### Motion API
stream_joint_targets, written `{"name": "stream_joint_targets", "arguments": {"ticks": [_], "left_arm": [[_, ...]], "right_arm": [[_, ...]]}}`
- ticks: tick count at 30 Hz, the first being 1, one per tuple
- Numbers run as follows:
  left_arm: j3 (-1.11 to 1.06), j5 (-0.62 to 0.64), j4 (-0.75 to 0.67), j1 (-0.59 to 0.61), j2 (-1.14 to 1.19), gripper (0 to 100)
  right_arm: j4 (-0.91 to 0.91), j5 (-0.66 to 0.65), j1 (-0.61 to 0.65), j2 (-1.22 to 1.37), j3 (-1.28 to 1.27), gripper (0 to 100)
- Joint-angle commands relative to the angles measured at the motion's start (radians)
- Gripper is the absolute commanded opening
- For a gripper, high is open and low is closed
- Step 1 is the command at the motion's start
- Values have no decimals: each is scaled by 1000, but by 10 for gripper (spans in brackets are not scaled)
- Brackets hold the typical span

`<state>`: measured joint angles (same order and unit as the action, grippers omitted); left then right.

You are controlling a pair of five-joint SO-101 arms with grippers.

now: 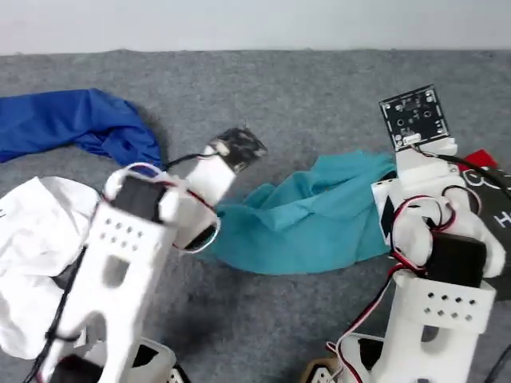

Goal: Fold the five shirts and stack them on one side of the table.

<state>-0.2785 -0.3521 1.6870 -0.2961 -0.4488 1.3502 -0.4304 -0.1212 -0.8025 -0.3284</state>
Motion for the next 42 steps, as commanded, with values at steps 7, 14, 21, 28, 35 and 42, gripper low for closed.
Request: {"name": "stream_joint_targets", "arguments": {"ticks": [7, 14, 21, 28, 35, 42], "left_arm": [[35, -6, -199, 20, -302, 30], [41, -6, -311, 58, -446, 29], [209, -2, -311, 230, -540, 29], [383, -2, -235, 255, -578, 29], [529, -2, -161, 255, -608, 29], [607, -2, -132, 282, -635, 29]], "right_arm": [[2, 5, -7, -119, 222, 9], [4, 6, -7, -263, 368, 9], [1, 12, -8, -397, 390, 9], [-5, 12, -8, -481, 393, 9], [-24, 25, -10, -547, 394, 9], [-79, 89, -176, -590, 466, 9]]}}
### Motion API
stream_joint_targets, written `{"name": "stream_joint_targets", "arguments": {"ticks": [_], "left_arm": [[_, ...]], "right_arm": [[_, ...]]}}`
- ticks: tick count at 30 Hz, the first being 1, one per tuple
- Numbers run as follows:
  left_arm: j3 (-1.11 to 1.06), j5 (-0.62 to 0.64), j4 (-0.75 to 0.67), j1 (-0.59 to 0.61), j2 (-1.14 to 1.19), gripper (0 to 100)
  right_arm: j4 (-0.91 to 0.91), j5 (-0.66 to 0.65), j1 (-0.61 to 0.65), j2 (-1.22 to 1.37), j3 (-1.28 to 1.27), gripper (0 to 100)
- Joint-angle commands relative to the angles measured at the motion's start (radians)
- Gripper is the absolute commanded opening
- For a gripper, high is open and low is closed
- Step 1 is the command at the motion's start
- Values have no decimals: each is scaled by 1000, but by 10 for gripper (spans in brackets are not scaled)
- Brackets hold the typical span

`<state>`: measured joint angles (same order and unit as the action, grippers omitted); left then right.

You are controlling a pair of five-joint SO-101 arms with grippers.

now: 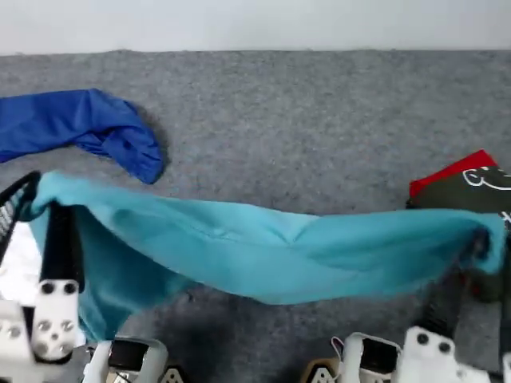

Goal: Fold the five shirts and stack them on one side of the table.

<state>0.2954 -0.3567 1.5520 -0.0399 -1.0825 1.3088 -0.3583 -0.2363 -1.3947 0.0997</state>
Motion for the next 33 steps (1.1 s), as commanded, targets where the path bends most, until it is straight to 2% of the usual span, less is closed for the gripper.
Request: {"name": "stream_joint_targets", "arguments": {"ticks": [1, 8, 13, 19, 24, 30, 33], "left_arm": [[35, 5, 3, 37, -5, 29], [15, 5, 0, 44, -3, 29], [-160, 2, -34, 44, -3, 29], [-515, 0, -301, 46, -2, 29], [-731, -3, -574, 46, 21, 29], [-702, -5, -741, 51, 262, 29], [-627, -3, -825, 104, 431, 29]], "right_arm": [[-45, 15, -70, 5, 46, 9], [-53, 15, -79, 77, 51, 9], [-51, 14, -76, 205, 51, 9], [-87, 14, -73, 463, 51, 9], [-223, 12, -27, 690, 51, 9], [-404, 12, 90, 923, 51, 9], [-512, 12, 102, 1040, 55, 9]]}}
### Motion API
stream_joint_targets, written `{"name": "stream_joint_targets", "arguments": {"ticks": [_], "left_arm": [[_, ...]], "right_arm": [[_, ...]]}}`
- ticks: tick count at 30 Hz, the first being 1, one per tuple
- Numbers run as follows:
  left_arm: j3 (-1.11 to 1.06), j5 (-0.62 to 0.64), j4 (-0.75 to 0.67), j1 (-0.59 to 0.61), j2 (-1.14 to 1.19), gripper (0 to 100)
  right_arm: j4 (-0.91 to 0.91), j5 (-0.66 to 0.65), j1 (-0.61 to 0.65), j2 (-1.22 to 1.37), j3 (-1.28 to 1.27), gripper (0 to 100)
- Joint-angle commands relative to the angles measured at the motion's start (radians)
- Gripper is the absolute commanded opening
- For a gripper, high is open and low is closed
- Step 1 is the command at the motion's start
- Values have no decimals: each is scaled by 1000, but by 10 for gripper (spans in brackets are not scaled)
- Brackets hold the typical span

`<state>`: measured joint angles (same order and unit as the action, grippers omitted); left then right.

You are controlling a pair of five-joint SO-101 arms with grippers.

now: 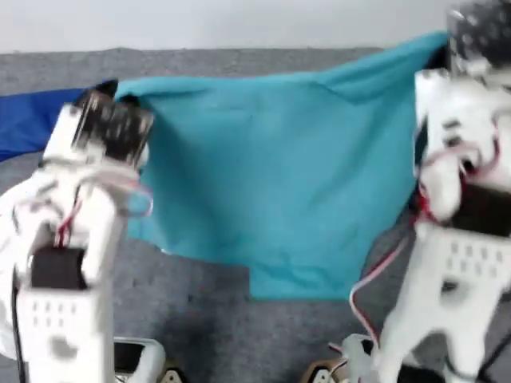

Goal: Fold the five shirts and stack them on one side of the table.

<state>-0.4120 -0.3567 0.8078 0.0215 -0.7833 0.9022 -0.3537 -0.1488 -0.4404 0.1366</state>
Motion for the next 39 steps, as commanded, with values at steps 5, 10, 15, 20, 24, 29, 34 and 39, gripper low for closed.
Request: {"name": "stream_joint_targets", "arguments": {"ticks": [5, 10, 15, 20, 24, 29, 34, 39], "left_arm": [[183, 2, -199, 97, 436, 29], [292, 2, -247, 98, 640, 29], [430, 3, -242, 109, 756, 29], [584, 3, -242, 118, 876, 29], [723, 3, -241, 115, 1010, 29], [914, -3, -170, 124, 1166, 29], [1164, -3, -64, 130, 1312, 29], [1457, 2, 52, 127, 1491, 28]], "right_arm": [[-255, 8, 15, 263, 20, 9], [-398, 6, 38, 381, 21, 9], [-493, 9, 82, 441, 35, 9], [-496, 8, 110, 544, 199, 9], [-495, 6, 111, 696, 373, 9], [-493, 6, 113, 868, 537, 9], [-493, 6, 130, 986, 664, 9], [-493, 6, 168, 1058, 767, 9]]}}
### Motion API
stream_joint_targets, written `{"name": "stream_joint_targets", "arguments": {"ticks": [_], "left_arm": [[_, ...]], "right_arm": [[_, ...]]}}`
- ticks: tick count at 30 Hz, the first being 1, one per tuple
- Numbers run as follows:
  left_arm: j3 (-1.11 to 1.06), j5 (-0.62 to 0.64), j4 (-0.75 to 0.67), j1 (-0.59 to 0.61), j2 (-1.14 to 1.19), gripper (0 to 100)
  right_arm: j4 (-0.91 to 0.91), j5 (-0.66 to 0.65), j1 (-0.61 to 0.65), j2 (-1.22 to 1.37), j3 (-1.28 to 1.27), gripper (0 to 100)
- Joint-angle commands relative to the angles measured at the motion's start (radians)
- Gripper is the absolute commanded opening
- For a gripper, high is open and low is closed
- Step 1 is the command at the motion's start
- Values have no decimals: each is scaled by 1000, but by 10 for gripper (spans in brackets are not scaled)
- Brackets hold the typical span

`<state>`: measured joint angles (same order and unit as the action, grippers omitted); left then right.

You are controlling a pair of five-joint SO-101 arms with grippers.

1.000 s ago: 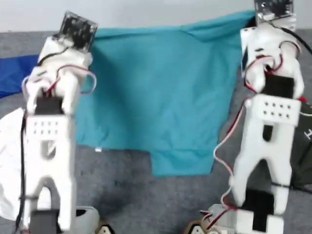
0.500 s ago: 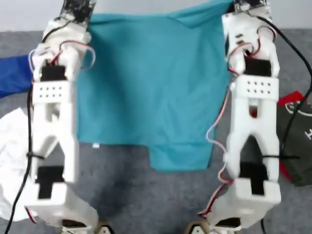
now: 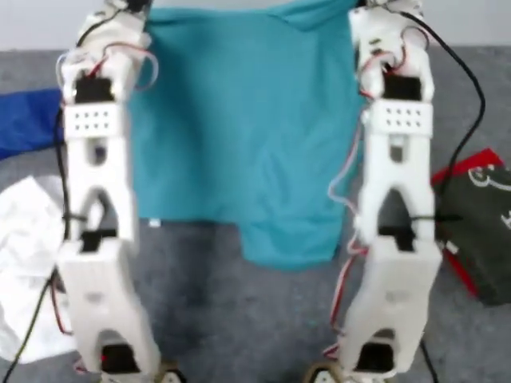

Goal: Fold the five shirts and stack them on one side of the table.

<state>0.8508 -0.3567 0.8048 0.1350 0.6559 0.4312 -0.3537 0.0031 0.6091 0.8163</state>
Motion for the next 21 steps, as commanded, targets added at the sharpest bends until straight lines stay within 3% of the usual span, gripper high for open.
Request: {"name": "stream_joint_targets", "arguments": {"ticks": [1, 7, 16, 21], "left_arm": [[254, 2, 83, 14, 89, 28], [567, 2, 272, 14, 293, 28], [820, 3, 804, 18, 382, 28], [828, -3, 948, 34, 376, 28]], "right_arm": [[-22, 6, 24, 21, 101, 9], [107, 5, 25, 68, 107, 9], [727, 6, 10, -1, 112, 9], [947, 3, 16, -94, 112, 9]]}}
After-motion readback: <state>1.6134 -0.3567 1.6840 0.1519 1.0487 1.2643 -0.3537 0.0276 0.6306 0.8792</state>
